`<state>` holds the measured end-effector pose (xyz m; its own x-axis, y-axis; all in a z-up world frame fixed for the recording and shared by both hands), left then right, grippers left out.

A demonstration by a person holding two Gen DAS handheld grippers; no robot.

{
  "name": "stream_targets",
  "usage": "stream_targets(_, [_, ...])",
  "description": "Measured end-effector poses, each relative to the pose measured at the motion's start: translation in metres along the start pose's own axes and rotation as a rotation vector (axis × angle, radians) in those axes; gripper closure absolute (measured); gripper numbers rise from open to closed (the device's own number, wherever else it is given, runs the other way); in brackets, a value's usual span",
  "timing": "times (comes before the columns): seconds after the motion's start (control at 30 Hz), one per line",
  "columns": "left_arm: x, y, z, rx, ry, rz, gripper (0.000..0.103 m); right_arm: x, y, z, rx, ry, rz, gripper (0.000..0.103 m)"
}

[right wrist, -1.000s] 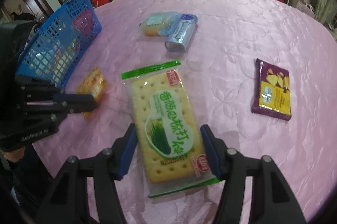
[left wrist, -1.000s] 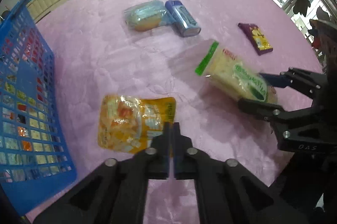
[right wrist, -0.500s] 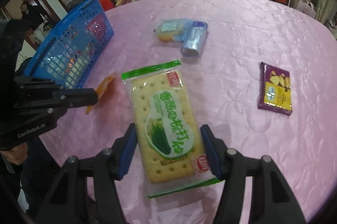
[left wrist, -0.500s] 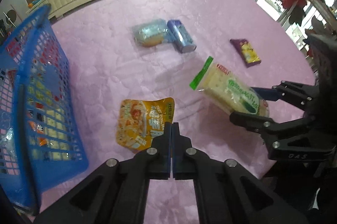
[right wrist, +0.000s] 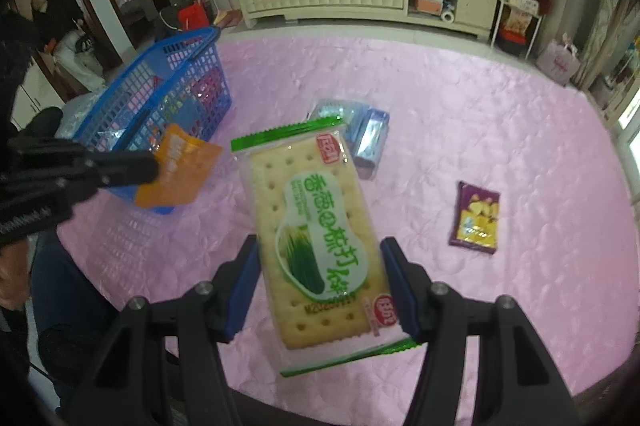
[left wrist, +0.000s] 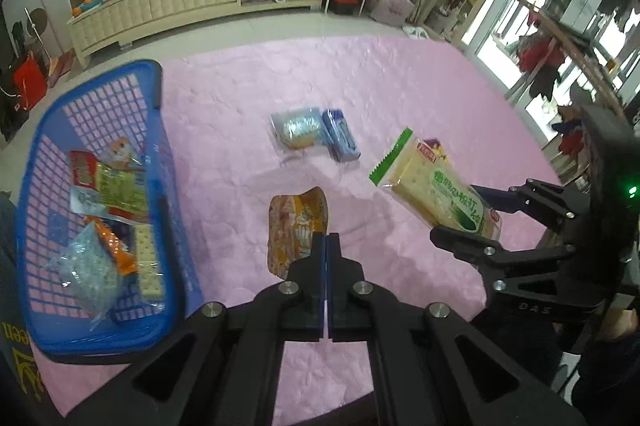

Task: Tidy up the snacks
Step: 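Carry the cracker pack with the right tool while the left tool carries the orange bag to the basket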

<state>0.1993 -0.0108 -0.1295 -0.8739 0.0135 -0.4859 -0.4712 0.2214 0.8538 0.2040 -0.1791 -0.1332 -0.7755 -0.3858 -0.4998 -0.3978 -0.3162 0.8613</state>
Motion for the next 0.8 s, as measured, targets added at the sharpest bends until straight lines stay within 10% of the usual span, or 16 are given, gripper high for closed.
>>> stream_targets(0.8, [-0.02, 0.126, 0.1, -0.031, 0.057, -0.147, 0.103, -0.114, 0.042, 0.13, -0.046, 0.173, -0.085, 0.039])
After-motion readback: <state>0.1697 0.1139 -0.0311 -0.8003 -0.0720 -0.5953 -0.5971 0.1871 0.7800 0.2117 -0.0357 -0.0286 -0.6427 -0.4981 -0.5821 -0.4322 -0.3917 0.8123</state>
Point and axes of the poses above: each gripper's, at about its wrist camera, not at the fingertips, and y roughly against the way its jaws point, z to its left, x to its underside, the point moved 4 cm from there along -y, roughly the way its jaws point, and after that the axes turned 1 degree about z, right-handed, at the moved point
